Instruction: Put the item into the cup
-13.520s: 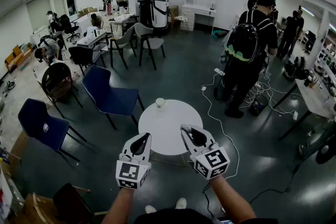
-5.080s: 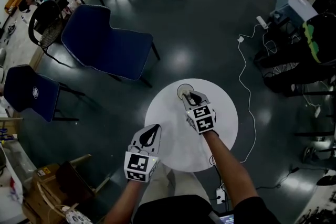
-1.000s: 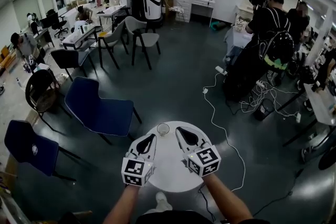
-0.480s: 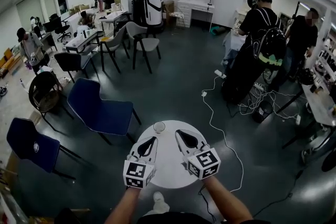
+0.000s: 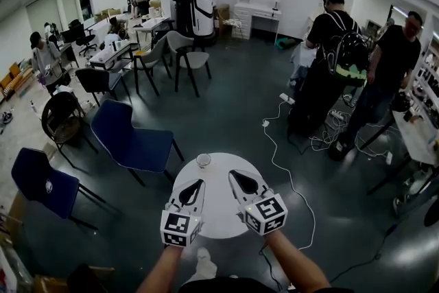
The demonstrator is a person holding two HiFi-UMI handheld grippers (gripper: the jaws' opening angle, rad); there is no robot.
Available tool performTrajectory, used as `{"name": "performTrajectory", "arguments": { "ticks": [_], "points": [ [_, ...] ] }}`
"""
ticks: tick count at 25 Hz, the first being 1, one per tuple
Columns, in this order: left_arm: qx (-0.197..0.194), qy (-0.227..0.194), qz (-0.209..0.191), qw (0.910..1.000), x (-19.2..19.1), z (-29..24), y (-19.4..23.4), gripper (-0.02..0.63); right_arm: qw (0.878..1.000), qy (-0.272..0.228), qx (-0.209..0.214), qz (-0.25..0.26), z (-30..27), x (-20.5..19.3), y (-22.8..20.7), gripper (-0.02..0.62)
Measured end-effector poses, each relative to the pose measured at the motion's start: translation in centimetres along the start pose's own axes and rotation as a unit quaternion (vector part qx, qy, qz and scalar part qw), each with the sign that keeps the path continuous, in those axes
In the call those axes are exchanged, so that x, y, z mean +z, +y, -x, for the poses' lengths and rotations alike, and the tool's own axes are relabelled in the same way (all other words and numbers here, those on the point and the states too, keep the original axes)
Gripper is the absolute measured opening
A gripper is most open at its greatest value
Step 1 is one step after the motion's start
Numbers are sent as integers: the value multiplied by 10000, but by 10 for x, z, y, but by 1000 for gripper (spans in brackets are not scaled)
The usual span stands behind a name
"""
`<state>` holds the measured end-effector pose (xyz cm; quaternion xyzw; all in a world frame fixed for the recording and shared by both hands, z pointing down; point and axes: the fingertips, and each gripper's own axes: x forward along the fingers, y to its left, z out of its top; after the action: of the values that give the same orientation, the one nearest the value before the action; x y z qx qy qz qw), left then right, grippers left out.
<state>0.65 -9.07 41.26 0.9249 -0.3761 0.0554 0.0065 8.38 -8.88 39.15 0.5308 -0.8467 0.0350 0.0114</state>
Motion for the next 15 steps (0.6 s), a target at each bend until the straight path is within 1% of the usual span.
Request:
{"name": "performTrajectory", "arguments": {
  "ticks": [8,15],
  "points": [
    [119,-46,-83,9999,6,32,-57,14,9999,-86,134,65,62,4,12,18],
    [169,-15,-158,9997,3,47,-100,14,9996,-160,204,128,106,5,14,18]
  ]
}}
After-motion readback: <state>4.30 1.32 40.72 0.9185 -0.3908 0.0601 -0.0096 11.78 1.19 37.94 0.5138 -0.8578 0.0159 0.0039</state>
